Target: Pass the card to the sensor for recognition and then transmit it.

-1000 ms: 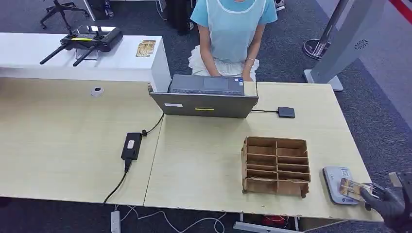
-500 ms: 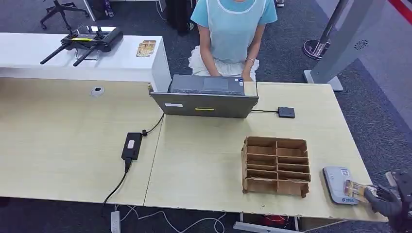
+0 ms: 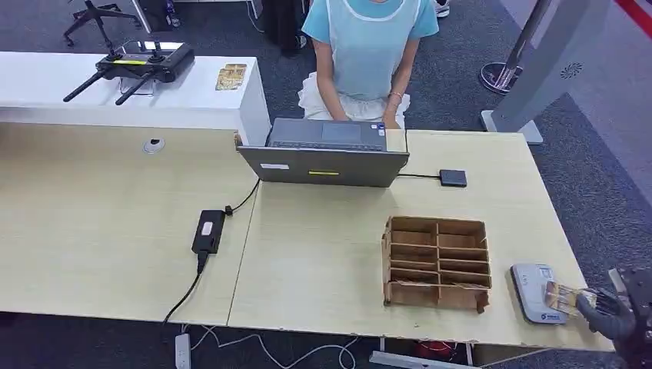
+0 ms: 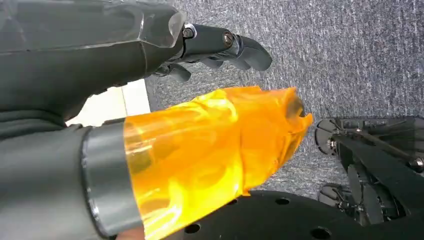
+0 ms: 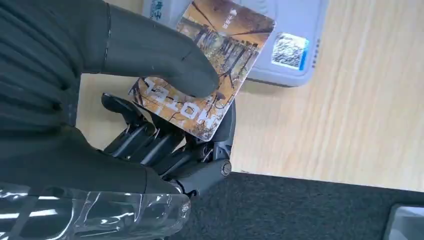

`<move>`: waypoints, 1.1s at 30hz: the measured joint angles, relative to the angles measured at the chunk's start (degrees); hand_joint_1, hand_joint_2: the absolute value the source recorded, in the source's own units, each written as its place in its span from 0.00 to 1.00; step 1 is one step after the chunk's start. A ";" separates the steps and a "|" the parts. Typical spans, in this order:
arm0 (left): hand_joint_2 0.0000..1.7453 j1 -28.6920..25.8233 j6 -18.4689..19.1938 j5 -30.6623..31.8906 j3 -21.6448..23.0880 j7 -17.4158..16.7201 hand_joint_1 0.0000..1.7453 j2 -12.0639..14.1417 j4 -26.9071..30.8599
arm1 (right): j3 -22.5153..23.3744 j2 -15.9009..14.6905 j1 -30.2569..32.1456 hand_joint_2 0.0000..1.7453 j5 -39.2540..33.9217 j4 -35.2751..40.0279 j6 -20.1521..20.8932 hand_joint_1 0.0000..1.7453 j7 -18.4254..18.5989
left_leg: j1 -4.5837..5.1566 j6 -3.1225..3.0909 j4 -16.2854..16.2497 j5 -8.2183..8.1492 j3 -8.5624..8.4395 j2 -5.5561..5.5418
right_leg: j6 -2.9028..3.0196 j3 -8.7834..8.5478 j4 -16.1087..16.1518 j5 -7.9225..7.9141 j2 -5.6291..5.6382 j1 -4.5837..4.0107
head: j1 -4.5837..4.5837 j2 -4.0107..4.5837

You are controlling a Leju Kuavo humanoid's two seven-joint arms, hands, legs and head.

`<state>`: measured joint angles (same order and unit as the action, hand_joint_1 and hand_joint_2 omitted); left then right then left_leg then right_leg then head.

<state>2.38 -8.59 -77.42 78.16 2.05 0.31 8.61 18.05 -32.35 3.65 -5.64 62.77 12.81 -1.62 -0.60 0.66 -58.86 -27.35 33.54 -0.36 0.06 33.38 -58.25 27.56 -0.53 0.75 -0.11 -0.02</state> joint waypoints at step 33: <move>0.00 1.05 1.25 1.49 -0.11 -0.96 0.00 -0.57 0.00 | -17.36 -9.60 -29.54 1.00 24.73 11.58 -10.78 1.00 3.44 | 0.05 -0.04 0.01 0.05 0.17 0.14 | -0.01 0.12 -0.09 -0.06 0.17 0.05 | -0.02 0.02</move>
<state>3.43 -7.34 -75.93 78.05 1.09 -0.26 8.61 0.69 -41.94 -25.89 19.09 74.36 2.03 1.82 -0.55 0.63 -58.85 -27.29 33.71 -0.22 0.05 33.50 -58.35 27.49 -0.36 0.80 -0.13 0.00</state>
